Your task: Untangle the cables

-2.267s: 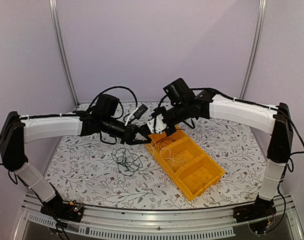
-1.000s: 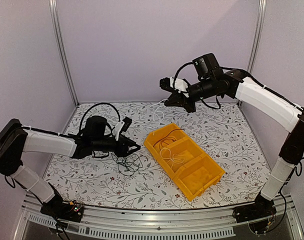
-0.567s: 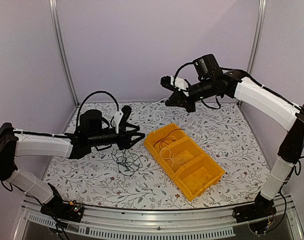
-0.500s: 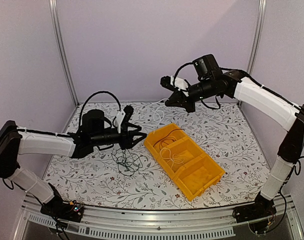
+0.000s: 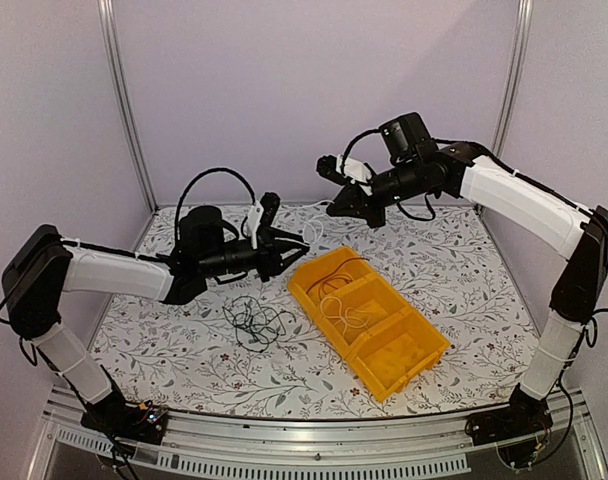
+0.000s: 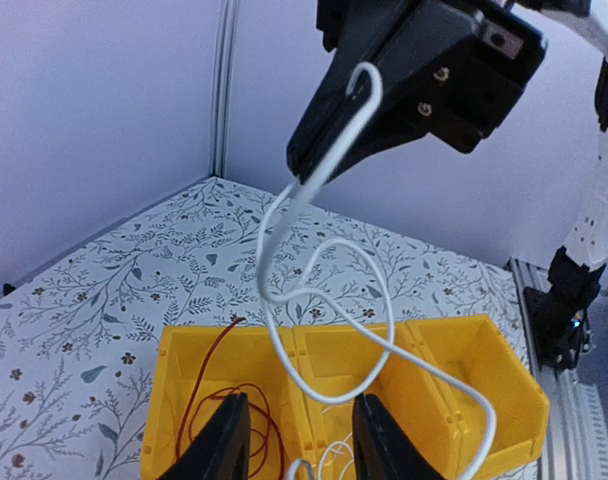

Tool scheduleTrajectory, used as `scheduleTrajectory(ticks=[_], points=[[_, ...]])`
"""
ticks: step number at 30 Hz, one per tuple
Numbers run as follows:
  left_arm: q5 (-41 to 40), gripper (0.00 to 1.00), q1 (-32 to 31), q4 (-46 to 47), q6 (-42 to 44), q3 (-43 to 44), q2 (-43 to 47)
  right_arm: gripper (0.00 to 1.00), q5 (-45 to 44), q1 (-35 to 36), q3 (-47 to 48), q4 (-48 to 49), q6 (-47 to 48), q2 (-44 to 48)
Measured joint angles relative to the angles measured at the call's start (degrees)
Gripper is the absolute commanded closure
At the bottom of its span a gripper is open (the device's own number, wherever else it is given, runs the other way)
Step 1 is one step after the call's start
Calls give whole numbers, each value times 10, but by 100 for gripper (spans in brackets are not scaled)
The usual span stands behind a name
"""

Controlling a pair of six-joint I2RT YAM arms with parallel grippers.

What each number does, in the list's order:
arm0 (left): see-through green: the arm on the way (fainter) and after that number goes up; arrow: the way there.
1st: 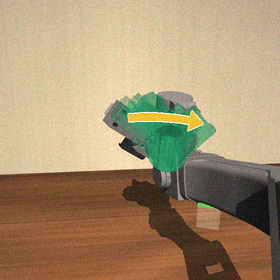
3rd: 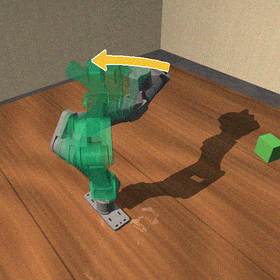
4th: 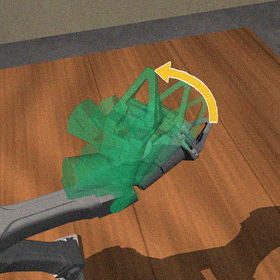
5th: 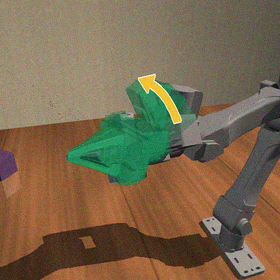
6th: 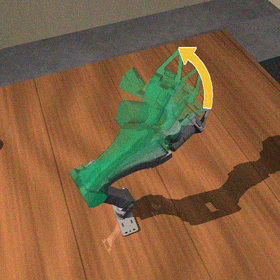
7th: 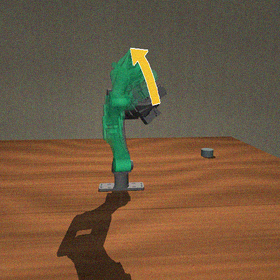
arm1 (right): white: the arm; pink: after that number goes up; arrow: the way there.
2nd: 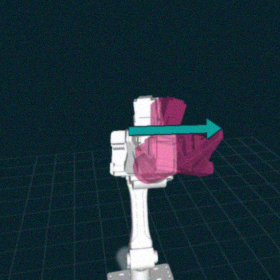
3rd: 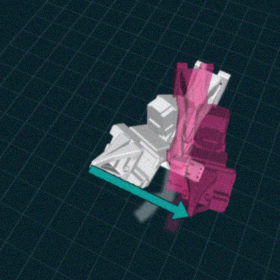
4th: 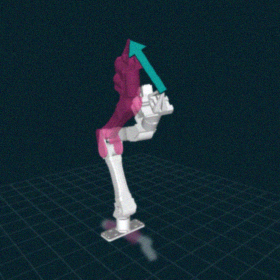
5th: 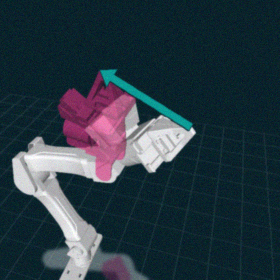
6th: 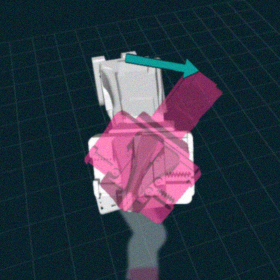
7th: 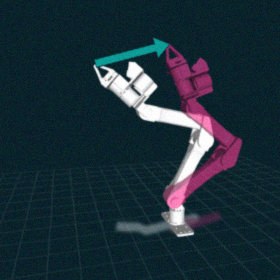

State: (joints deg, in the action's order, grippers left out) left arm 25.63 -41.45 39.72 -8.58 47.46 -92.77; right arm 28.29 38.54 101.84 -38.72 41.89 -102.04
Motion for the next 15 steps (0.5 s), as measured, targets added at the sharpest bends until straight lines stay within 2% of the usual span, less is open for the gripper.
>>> scheduleTrajectory(ticks=[2,7,9,15], points=[[3,100,0,6,-4,4,-2,100,0,0,3,1,-2,-4],[-9,100,4,-1,-3,-1,-2,100,-2,-4,16,2,-6,-5],[-19,100,9,-2,-3,-33,7,100,0,-16,20,4,-9,-5],[-45,100,35,-28,-7,-130,38,100,10,-106,17,5,-25,1]])
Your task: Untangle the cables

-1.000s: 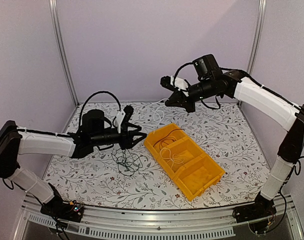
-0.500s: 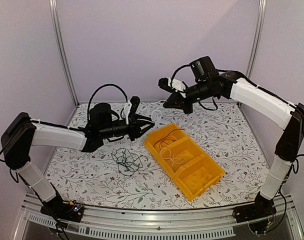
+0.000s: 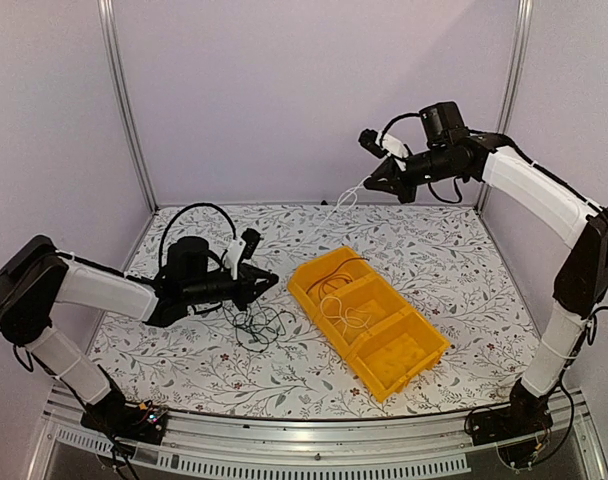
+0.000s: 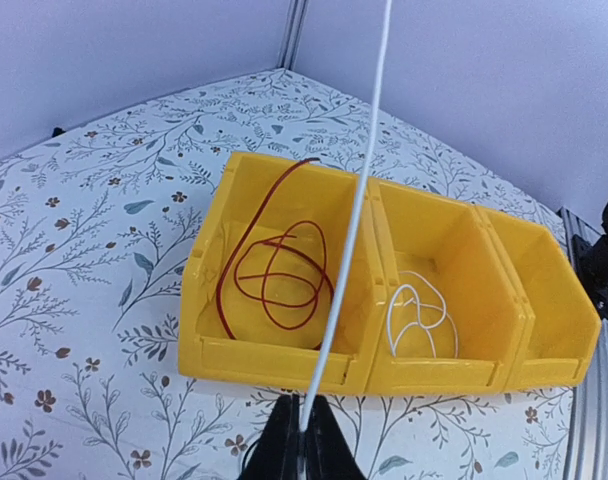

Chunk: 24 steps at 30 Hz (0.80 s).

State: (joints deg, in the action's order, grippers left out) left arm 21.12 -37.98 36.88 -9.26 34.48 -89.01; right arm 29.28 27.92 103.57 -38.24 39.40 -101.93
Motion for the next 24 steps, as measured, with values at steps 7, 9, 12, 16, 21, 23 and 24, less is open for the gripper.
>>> scheduleTrajectory(ticks=[7,9,12,16,21,23,24], points=[[-9,100,4,-16,-10,3,3,100,14,-58,-64,-8,-13,32],[-9,100,4,-26,-16,12,1,100,15,-64,-77,-7,-14,34],[-6,100,2,-40,-16,34,-6,100,15,-74,-100,-9,-10,34],[-6,100,-14,-73,1,92,-28,100,25,-78,-131,-21,1,34],[-7,100,-48,-90,14,144,-54,100,49,-67,-198,-41,11,35],[-7,100,-58,-93,16,153,-63,100,55,-57,-234,-45,9,35],[-7,100,-62,-95,17,158,-68,100,57,-50,-256,-49,7,35]])
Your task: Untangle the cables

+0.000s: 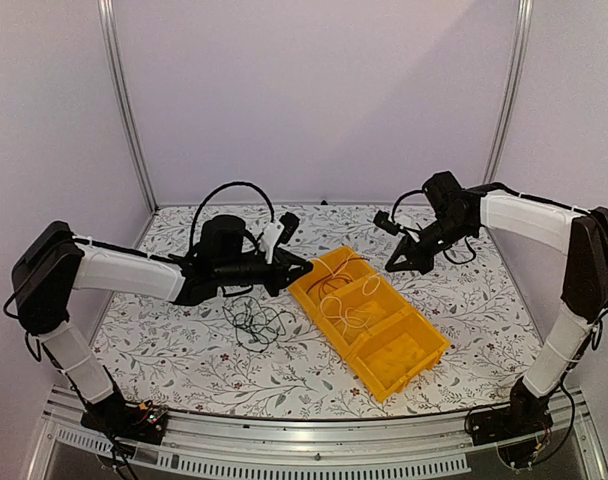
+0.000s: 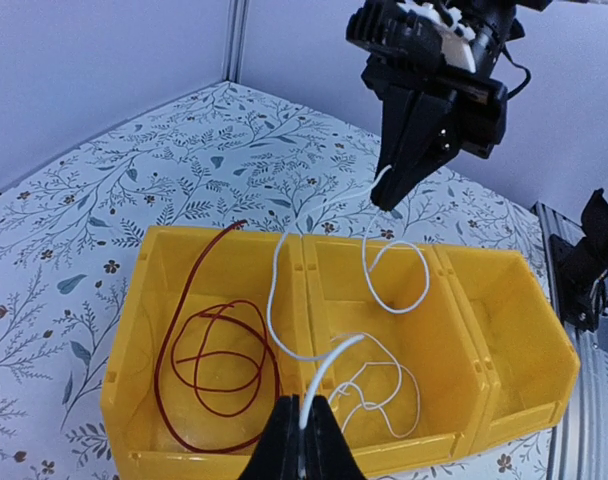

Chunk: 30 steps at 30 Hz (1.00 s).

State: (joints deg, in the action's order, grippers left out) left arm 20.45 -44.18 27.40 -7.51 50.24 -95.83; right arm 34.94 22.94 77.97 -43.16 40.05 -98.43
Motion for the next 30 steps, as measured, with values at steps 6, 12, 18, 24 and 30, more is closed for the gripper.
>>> scheduleTrajectory(ticks=[6,12,18,24,30], points=[[-4,100,-17,-29,5,16,-24,79,2,37,-28,-6,-15,-7],[-8,100,-31,-48,9,23,-27,46,-11,40,23,-14,-25,-42],[-8,100,-40,-59,26,38,-38,45,7,39,77,-67,12,-45],[-15,100,-59,-65,59,71,-45,46,39,39,92,-112,40,-45],[-60,100,-90,-75,116,101,-37,46,49,39,90,-117,39,-38]])
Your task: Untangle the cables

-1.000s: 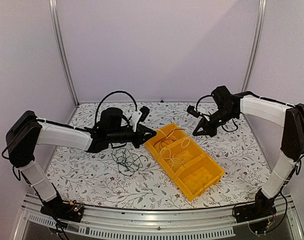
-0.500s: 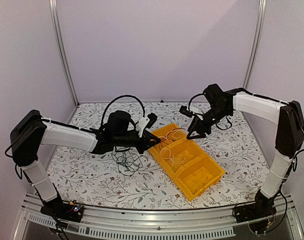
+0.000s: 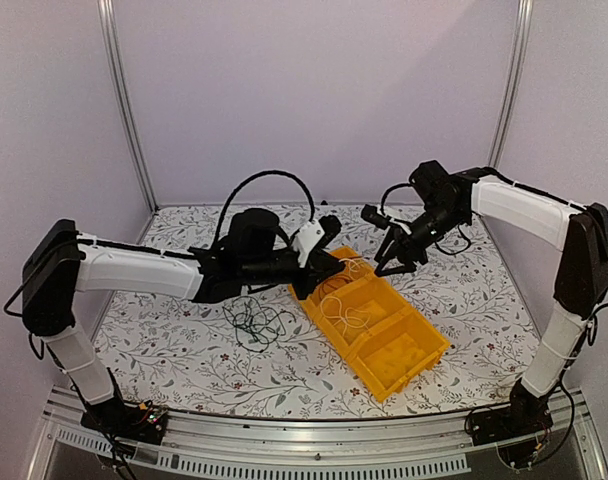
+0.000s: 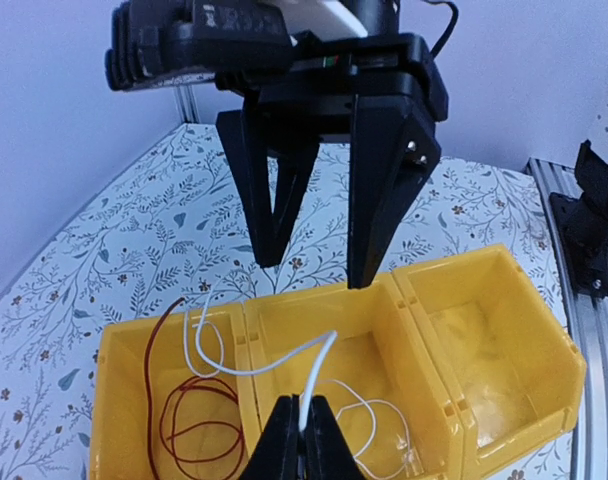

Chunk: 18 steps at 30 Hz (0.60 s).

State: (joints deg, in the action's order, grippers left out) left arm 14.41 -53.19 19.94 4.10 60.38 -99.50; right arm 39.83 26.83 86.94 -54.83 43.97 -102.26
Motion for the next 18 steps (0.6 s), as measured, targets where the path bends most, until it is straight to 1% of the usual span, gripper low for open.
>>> scheduleTrajectory(ticks=[4,6,10,14,18], points=[[-19,100,-3,-16,36,33,19,45,-2,-3,0,0,-4,31],[-23,100,-3,-33,57,68,24,42,-2,-11,0,0,-2,50],[-13,100,-3,-64,86,146,25,38,-8,-49,-10,-6,14,90],[-1,100,-3,-85,93,167,25,36,-32,-71,-27,-17,42,119],[-1,100,-5,-110,91,166,25,35,-56,-73,-77,-3,56,162]])
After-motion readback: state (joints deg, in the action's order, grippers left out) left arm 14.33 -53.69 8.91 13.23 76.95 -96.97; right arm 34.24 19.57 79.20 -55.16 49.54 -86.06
